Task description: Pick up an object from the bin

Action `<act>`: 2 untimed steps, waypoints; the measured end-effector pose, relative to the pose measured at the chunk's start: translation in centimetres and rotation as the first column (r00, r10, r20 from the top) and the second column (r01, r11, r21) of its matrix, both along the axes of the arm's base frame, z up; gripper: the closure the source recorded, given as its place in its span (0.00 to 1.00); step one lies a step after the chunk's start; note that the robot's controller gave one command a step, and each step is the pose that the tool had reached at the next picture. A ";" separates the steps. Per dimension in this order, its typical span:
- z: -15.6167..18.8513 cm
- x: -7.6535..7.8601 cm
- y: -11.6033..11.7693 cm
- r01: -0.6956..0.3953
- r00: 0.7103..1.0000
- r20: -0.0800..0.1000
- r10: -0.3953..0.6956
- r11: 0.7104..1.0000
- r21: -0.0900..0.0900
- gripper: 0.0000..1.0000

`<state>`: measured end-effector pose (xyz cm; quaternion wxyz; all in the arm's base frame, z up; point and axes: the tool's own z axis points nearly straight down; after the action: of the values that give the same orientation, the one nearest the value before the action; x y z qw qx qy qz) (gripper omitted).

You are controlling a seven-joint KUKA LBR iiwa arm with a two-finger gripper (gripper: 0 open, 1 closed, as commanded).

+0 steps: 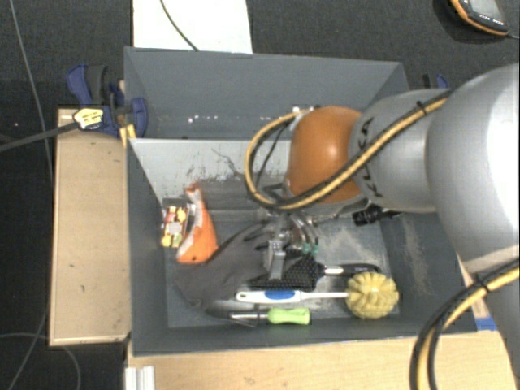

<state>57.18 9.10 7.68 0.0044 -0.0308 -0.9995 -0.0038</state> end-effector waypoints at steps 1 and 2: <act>-0.3 0.0 0.3 0.024 1.000 0.008 -0.024 1.000 -0.003 0.00; 0.4 0.3 0.1 0.002 1.000 0.013 -0.002 1.000 0.003 1.00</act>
Offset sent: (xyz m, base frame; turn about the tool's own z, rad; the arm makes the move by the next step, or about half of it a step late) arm 0.0001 0.0000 0.0001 -0.0001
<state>57.52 9.22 8.06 -0.0019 -0.0319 -0.9995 -0.0055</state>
